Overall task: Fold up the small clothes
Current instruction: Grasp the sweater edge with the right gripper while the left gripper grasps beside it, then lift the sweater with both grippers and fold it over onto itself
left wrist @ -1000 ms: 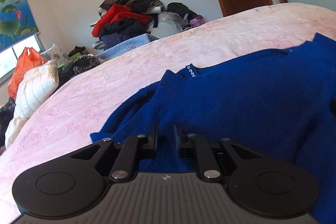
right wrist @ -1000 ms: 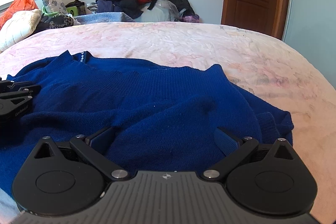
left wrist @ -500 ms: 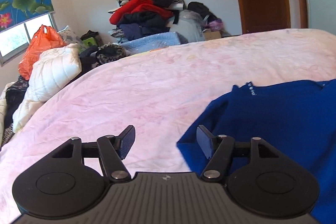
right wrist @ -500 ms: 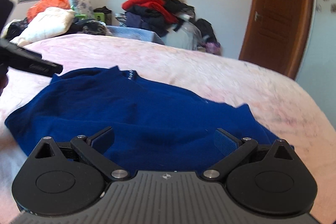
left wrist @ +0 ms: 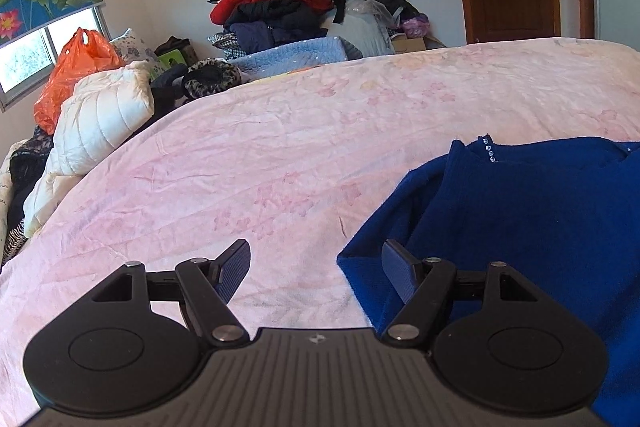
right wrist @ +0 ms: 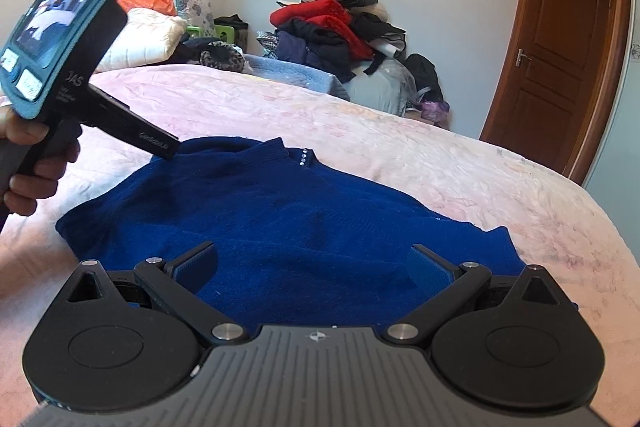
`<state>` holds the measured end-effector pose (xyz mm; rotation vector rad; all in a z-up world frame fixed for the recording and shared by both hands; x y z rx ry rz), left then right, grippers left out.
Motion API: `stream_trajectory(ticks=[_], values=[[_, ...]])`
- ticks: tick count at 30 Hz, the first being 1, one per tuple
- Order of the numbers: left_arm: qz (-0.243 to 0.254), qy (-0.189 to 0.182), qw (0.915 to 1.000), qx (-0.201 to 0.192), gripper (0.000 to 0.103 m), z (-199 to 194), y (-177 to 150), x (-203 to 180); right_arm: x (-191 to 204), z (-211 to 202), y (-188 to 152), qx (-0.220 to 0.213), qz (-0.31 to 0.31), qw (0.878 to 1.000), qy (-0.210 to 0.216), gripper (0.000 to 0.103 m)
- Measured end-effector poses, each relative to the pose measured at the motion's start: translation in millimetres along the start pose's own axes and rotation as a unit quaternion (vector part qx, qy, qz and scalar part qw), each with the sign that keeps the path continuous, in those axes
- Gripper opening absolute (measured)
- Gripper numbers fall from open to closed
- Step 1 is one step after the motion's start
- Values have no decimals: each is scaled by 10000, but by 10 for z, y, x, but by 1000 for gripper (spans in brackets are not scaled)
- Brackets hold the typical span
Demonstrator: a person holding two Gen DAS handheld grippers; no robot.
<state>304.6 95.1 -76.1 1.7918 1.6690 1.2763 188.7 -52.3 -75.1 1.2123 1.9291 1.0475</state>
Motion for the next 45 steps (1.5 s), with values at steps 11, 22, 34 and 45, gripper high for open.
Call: stream_trajectory(ticks=[11, 22, 34, 45], values=[[47, -887, 9959, 152, 73, 137, 46, -67, 559, 75, -76, 225, -908, 9953, 243, 102], [-90, -2481, 9680, 356, 78, 493, 328, -82, 1303, 268, -266, 432, -2279, 9724, 235, 101], [455, -2960, 9495, 938, 74, 586, 183, -846, 1623, 578, -115, 82, -2752, 9613, -135, 62], [60, -2621, 9601, 977, 11, 423, 339, -813, 1648, 393, -113, 31, -2412, 9693, 473, 11]])
Point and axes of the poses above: each gripper's, at about its wrist camera, not at the fingertips, and z roughly the way its jaws point, x to its left, y to its top, the point moved 10 cm from there along z, roughly the way its jaws point, and after that the axes turned 10 degrees about y, right-handed, at the moved point
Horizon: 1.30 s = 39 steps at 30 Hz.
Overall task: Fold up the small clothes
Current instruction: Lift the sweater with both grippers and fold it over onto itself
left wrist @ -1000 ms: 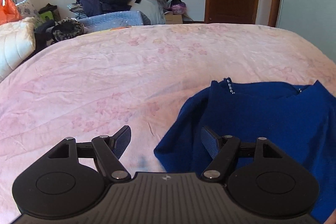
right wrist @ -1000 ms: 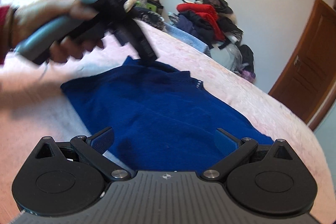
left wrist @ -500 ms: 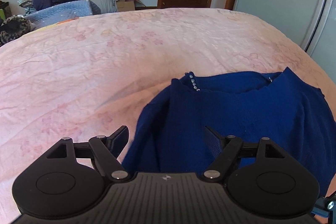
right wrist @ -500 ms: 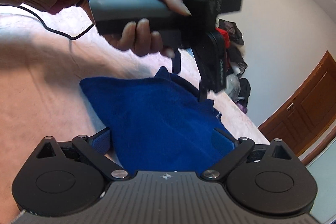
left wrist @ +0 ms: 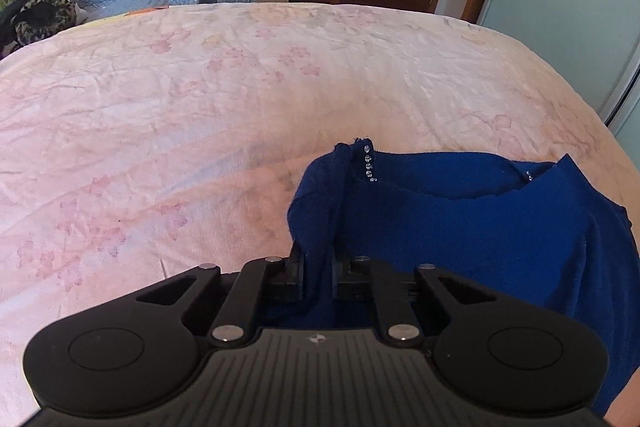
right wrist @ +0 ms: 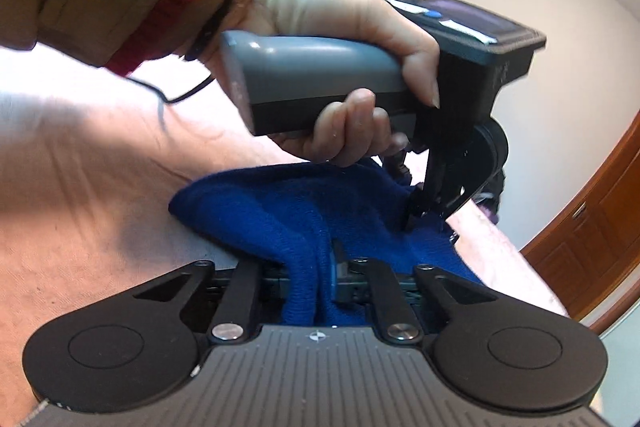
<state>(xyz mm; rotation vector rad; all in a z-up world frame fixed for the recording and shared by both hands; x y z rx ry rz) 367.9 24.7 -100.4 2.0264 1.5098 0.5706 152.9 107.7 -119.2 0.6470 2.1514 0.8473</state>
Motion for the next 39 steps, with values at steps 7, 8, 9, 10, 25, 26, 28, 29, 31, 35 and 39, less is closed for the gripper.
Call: stream_trajectory(ticks=[7, 8, 9, 10, 25, 26, 28, 29, 31, 35, 39], values=[[-241, 138, 9994, -208, 10, -392, 254, -204, -426, -638, -90, -569, 1111, 9921, 83, 10], [-297, 145, 9992, -227, 10, -442, 299, -250, -518, -741, -120, -650, 1314, 9892, 84, 10], [-359, 119, 9989, -261, 10, -490, 346, -304, -606, -847, -156, -731, 1501, 9859, 68, 10], [-415, 89, 9987, -290, 10, -532, 385, -359, -699, -945, -197, -811, 1687, 9823, 34, 10], [361, -317, 9977, -479, 10, -564, 513, -2137, -1523, -1957, -1417, -1022, 3288, 9363, -690, 10], [455, -373, 9974, -413, 11, -506, 472, -2267, -1654, -1887, -1545, -997, 3448, 9309, -678, 10], [622, -425, 9967, -301, 11, -394, 368, -2517, -1692, -1913, -1755, -959, 3836, 9167, -581, 10], [745, -480, 9957, -253, 13, -344, 314, -2639, -1734, -1813, -1843, -929, 4103, 9060, -469, 10], [880, -505, 9945, -249, 14, -287, 248, -2799, -1781, -1756, -2046, -881, 4660, 8802, -176, 11], [971, -605, 9919, -548, 31, -395, 303, -2903, -1818, -1712, -2433, -736, 5469, 8339, 103, 39], [561, -396, 9926, -1001, 88, -588, 518, -2654, -1793, -1886, -2599, -835, 5760, 8131, 149, 54]])
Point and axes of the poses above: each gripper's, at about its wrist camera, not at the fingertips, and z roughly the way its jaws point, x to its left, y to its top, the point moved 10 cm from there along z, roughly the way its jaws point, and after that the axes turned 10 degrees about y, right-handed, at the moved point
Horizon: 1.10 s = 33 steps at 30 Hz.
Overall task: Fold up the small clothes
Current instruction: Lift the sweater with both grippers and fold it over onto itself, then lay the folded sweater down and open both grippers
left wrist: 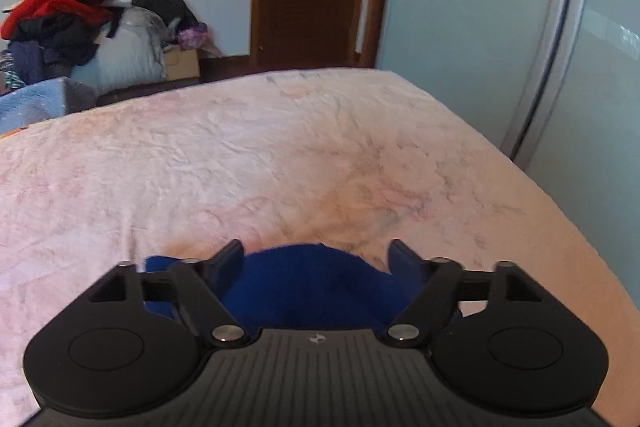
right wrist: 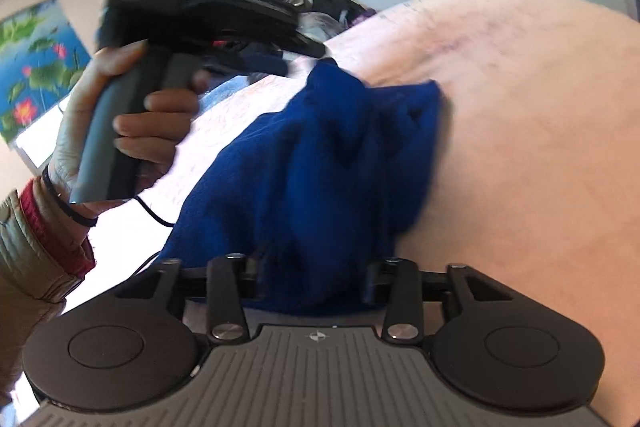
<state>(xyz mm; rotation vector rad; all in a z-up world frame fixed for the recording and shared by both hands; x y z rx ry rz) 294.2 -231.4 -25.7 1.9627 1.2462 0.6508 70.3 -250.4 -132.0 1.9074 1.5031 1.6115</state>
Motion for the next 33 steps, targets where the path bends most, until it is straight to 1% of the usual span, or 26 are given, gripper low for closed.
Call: stream_trajectory(ticks=[1, 3, 4, 5, 7, 8, 9, 10, 11, 13, 14, 16, 17, 19, 20, 21, 22, 23, 24, 25, 26, 27, 30, 33], values=[[-61, 164, 9998, -94, 88, -32, 33, 124, -16, -59, 18, -75, 20, 10000, -35, 58], [-100, 276, 9995, -66, 88, -83, -28, 368, -114, -157, 156, -292, -14, 9994, -162, 81], [-171, 286, 9994, 14, 88, -96, -103, 487, -134, -167, 219, -401, -42, 9990, -200, 85], [-287, 275, 9991, 133, 88, -109, -211, 621, -211, -156, 322, -463, -27, 9987, -227, 86], [-503, 93, 9979, 394, 88, -133, -450, 818, -423, -16, 454, -354, 122, 9993, -81, 85], [-640, -42, 9964, 550, 88, -161, -615, 908, -486, 58, 465, -224, 227, 9995, 40, 81], [-742, -167, 9950, 649, 88, -193, -749, 968, -517, 103, 456, -58, 354, 9992, 148, 75], [-785, -287, 9941, 691, 88, -238, -861, 1004, -548, 180, 434, 110, 472, 9985, 263, 72], [-773, -433, 9937, 688, 88, -308, -990, 1032, -522, 191, 426, 251, 571, 9972, 422, 66], [-654, -710, 9931, 667, 88, -433, -1205, 1000, -422, 256, 386, 411, 552, 9945, 788, 66], [-589, -849, 9922, 698, 88, -475, -1311, 954, -336, 254, 387, 478, 505, 9936, 896, 66], [-466, -1143, 9895, 756, 88, -543, -1490, 817, -293, 377, 414, 597, 475, 9913, 1068, 66], [-373, -1246, 9885, 767, 88, -569, -1561, 739, -264, 428, 435, 620, 541, 9895, 1187, 66], [-108, -1307, 9890, 680, 86, -607, -1657, 599, -221, 543, 491, 623, 688, 9859, 1391, 67], [16, -1257, 9903, 584, 81, -620, -1700, 546, -192, 591, 503, 652, 687, 9849, 1450, 67], [82, -1157, 9917, 549, 71, -615, -1728, 518, -168, 633, 508, 660, 650, 9852, 1441, 67], [93, -1107, 9921, 583, 65, -601, -1751, 502, -137, 660, 498, 687, 569, 9865, 1377, 66], [24, -1111, 9919, 616, 54, -595, -1766, 507, -121, 690, 487, 734, 466, 9877, 1297, 59], [-61, -1130, 9917, 613, 45, -600, -1765, 524, -127, 699, 475, 753, 426, 9892, 1183, 46], [-145, -1198, 9906, 638, 39, -608, -1761, 546, -132, 666, 439, 797, 487, 9894, 1112, 38], [-246, -1289, 9891, 670, 31, -628, -1758, 564, -140, 633, 410, 806, 624, 9880, 1157, 31], [-326, -1335, 9882, 677, 26, -646, -1746, 586, -152, 606, 394, 768, 747, 9869, 1209, 29], [-350, -1290, 9889, 643, 19, -687, -1735, 608, -153, 571, 367, 706, 891, 9860, 1224, 27], [-441, -1227, 9897, 598, 16, -776, -1708, 617, -121, 534, 386, 702, 975, 9845, 1277, 26]])
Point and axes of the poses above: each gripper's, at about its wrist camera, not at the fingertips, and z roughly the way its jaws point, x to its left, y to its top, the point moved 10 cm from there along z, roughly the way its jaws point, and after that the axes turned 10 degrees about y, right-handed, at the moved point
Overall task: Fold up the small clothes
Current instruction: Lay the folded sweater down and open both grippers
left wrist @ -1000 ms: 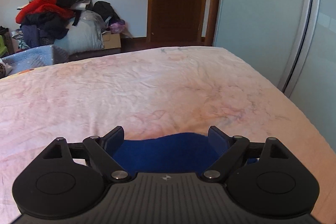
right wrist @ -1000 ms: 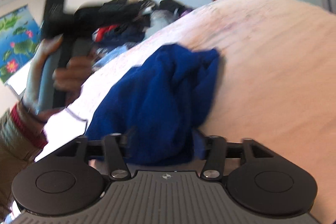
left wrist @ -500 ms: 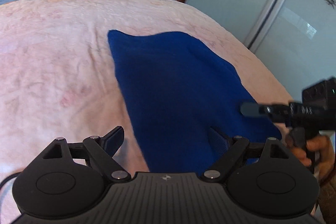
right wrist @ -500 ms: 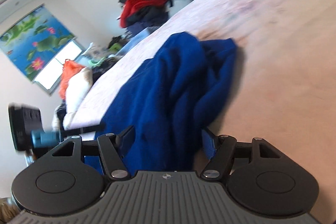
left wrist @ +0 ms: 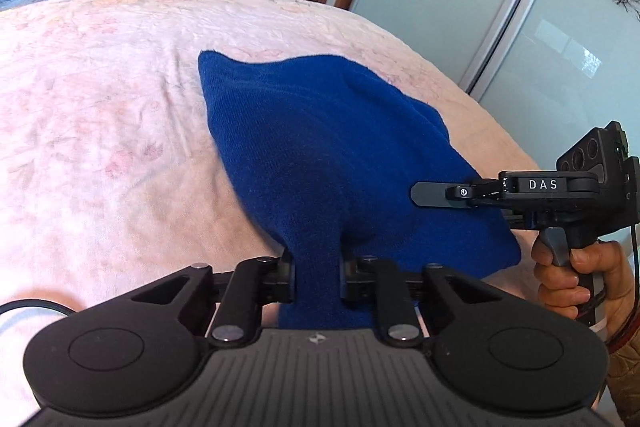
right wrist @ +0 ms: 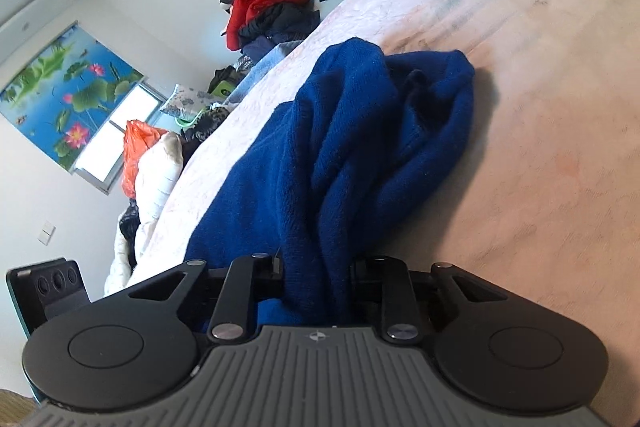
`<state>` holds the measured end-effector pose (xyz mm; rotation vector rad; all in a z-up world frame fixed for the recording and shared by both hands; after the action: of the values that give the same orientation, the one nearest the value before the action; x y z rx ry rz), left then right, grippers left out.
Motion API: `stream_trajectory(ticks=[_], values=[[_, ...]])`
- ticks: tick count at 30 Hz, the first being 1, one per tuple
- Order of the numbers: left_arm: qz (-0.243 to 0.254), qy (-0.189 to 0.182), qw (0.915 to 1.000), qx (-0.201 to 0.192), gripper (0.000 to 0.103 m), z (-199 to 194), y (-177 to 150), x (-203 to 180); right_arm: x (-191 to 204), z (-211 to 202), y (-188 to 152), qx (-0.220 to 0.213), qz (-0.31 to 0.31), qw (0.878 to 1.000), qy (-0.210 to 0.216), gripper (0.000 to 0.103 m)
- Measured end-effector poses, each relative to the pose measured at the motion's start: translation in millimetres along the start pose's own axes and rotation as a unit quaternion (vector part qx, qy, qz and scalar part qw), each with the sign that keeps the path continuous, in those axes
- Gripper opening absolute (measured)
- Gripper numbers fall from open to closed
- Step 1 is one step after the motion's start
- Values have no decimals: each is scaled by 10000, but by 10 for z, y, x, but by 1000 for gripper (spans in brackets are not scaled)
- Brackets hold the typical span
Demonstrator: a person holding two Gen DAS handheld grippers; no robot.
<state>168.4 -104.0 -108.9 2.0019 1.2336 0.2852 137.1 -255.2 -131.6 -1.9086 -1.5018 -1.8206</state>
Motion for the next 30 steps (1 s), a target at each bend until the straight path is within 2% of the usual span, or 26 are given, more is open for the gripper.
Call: stream_trajectory(ticks=[3, 5, 7, 8, 10, 12, 13, 14, 15, 17, 18, 20, 21, 23, 24, 25, 26, 28, 30], values=[[-100, -173, 9998, 4, 16, -158, -69, -100, 68, -87, -5, 59, -49, 9999, 89, 26], [45, -151, 9999, 60, 16, -206, -166, -190, 72, -178, -45, 145, -130, 9998, 29, 26], [231, 98, 9996, 110, 18, -177, -234, -223, 8, -217, -101, 321, -228, 9987, -315, 31], [295, 236, 9992, 95, 21, -178, -238, -225, -6, -232, -118, 355, -368, 9972, -541, 39], [203, 340, 9991, 116, 27, -213, -207, -220, 74, -290, -130, 275, -610, 9948, -765, 45], [208, 618, 9979, 5, 41, -280, -179, -223, 182, -398, -114, 39, -1104, 9848, -1340, 53], [250, 811, 9964, -77, 47, -318, -167, -210, 262, -473, -88, -192, -1440, 9739, -1746, 54], [311, 1047, 9938, -220, 61, -370, -146, -195, 364, -537, -69, -400, -1796, 9612, -2055, 53], [379, 1219, 9912, -363, 70, -409, -131, -194, 489, -575, -66, -566, -2154, 9487, -2244, 52], [492, 1516, 9860, -498, 70, -420, -97, -196, 747, -536, -134, -652, -2744, 9333, -2221, 52], [526, 1617, 9841, -509, 70, -426, -108, -207, 844, -459, -202, -514, -2935, 9327, -2031, 53], [490, 1808, 9812, -456, 70, -422, -131, -212, 900, -274, -323, -125, -2987, 9396, -1666, 54], [427, 1855, 9808, -419, 70, -413, -145, -210, 831, -191, -362, 67, -2843, 9448, -1629, 55], [286, 1859, 9816, -320, 70, -381, -186, -196, 593, -104, -365, 246, -2524, 9483, -1908, 54], [230, 1892, 9814, -243, 70, -364, -209, -195, 526, -114, -353, 199, -2437, 9487, -2005, 48], [177, 1949, 9805, -183, 70, -358, -230, -185, 535, -154, -345, 99, -2368, 9507, -2002, 47], [144, 1988, 9798, -163, 70, -391, -263, -197, 593, -195, -357, 13, -2321, 9524, -1979, 49], [135, 2038, 9788, -172, 70, -427, -283, -227, 757, -247, -409, -116, -2503, 9489, -1918, 60], [134, 2182, 9757, -162, 70, -479, -329, -265, 824, -237, -495, -37, -2833, 9373, -2031, 82]])
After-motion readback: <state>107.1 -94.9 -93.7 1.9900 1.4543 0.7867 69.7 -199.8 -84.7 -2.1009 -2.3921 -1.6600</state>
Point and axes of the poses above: each gripper's, at about its wrist camera, not at the fingertips, and z roughly the way its jaws point, x to its left, y to its top, the point moved 10 cm from there along z, roughly the way its jaws point, and after that the axes turned 10 degrees about y, right-handed, at the moved point
